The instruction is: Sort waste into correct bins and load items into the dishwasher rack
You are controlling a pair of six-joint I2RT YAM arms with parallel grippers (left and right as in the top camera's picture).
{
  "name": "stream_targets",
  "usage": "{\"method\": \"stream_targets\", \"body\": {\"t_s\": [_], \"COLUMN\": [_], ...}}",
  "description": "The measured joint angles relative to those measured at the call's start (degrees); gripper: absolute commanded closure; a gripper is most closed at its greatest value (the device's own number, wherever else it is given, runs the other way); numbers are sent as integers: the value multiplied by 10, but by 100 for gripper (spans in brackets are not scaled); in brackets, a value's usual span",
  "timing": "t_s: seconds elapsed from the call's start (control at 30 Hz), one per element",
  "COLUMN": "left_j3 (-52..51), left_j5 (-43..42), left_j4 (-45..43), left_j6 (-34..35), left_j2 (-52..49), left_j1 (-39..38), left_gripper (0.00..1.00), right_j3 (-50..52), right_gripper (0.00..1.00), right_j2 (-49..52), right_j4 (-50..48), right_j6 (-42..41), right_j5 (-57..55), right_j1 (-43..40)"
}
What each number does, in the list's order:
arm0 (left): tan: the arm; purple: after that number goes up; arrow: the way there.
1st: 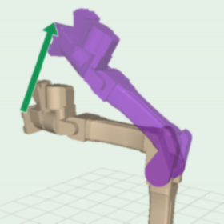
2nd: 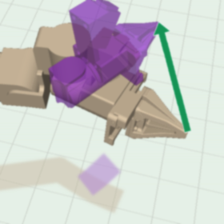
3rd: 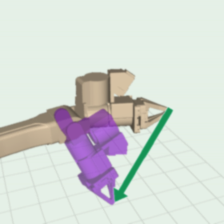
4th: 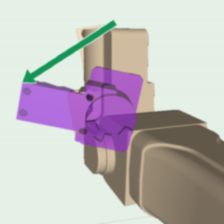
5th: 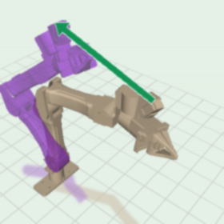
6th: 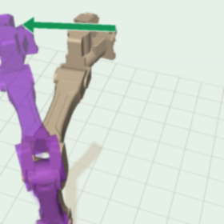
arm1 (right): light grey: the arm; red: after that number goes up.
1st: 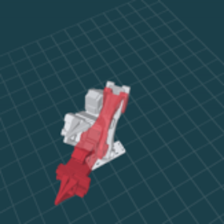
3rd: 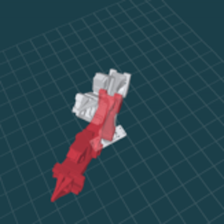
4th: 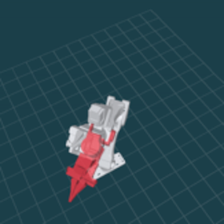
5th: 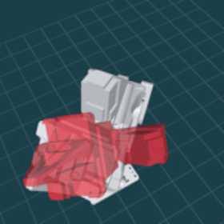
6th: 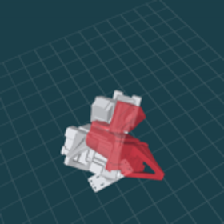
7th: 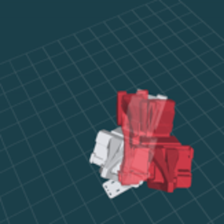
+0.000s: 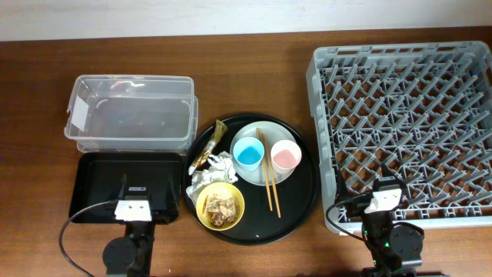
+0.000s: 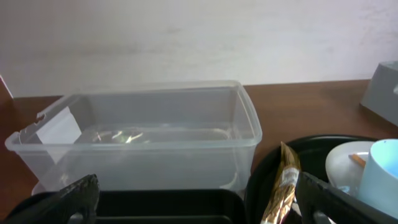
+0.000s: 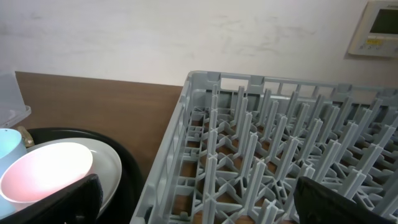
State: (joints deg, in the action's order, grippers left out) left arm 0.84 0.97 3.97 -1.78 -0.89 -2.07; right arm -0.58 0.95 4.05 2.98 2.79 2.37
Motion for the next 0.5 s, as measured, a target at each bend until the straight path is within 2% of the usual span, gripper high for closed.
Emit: {"method": "stream_targets", "body": {"t_s": [0.1,0.3,0.43,0.5], "left_j3": [0,2,65,147], "left_j5": [-10,-99,-122,-130], "left_j4": [0,-38,65,151], "left_j6": [0,9,19,20], "left_j2": [0,0,-8,-38], "left_j1": [0,0,0,0], "left_gripper": [1,1,1,1], "right_j3": [0,0,0,0], "right_gripper": [1,1,1,1], "right_j2": [0,0,0,0], "right_j4": [0,0,0,0], "right_j6": [0,0,0,0], "right_j5": [0,0,0,0], "right_j1": [0,0,0,0]}}
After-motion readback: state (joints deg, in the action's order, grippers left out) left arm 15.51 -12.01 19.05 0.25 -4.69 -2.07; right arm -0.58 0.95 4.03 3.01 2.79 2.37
